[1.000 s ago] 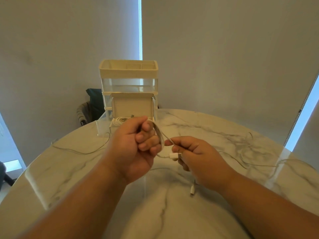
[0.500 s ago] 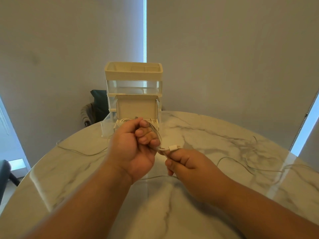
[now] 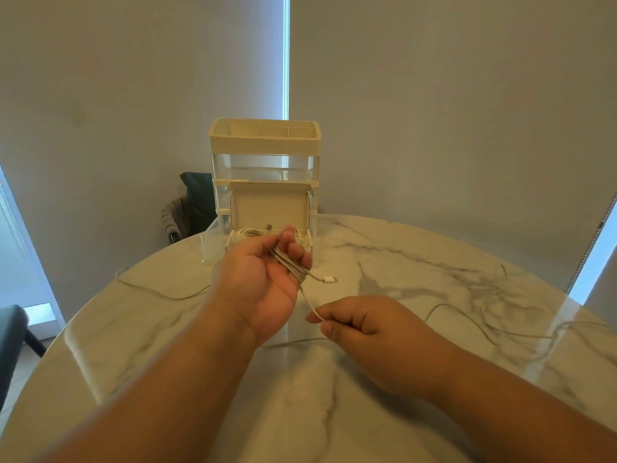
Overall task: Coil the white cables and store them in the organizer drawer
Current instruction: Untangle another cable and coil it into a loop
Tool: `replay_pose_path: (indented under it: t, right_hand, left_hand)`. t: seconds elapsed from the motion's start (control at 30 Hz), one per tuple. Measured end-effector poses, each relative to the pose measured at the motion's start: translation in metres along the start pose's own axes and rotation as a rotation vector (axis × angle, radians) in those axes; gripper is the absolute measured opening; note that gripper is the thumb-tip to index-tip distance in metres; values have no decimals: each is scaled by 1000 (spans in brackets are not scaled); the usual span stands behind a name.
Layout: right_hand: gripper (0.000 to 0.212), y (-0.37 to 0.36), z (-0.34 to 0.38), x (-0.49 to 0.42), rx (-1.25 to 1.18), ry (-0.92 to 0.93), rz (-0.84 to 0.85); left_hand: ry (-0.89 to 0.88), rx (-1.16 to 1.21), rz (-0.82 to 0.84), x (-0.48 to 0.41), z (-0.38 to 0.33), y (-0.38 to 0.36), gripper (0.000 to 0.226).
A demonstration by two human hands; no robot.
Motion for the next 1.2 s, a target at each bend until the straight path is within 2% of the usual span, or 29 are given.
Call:
replay_pose_path:
  t: [0.17, 0.3, 0.6, 0.7, 0.77, 0.93, 1.07, 1.2]
  right_hand:
    - [25, 3, 1, 1, 114, 18, -22]
    - [22, 7, 2, 2, 183, -16, -48]
    - [24, 17, 8, 4, 363, -15, -153]
    - [23, 22, 12, 9, 417, -7, -188]
    - [20, 23, 13, 10, 413, 20, -196]
    - [15, 22, 13, 10, 411, 66, -205]
    - [12, 21, 10, 9, 424, 103, -234]
    - [13, 26, 5, 7, 418, 112, -255]
  left_hand:
    - [9, -229, 10, -1, 5, 3, 24]
    - [24, -321, 6, -5, 10, 8, 28]
    - [21, -525, -58, -12, 27, 7, 17]
    - [13, -636, -8, -7, 32, 6, 16]
    - [14, -800, 34, -3, 38, 10, 17]
    - [125, -993, 184, 4, 43, 8, 22]
    - [105, -1368, 235, 9, 35, 12, 33]
    - [176, -1064, 273, 13, 38, 2, 46]
Point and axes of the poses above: each hand's wrist, its own x-axis away from the middle knuckle, its own y-axis out of the back of the hand, z = x × y, the point moved 1 cm from there along -x, towards the middle knuckle, and after that the axes turned 7 degrees about z, right-handed, at the moved point
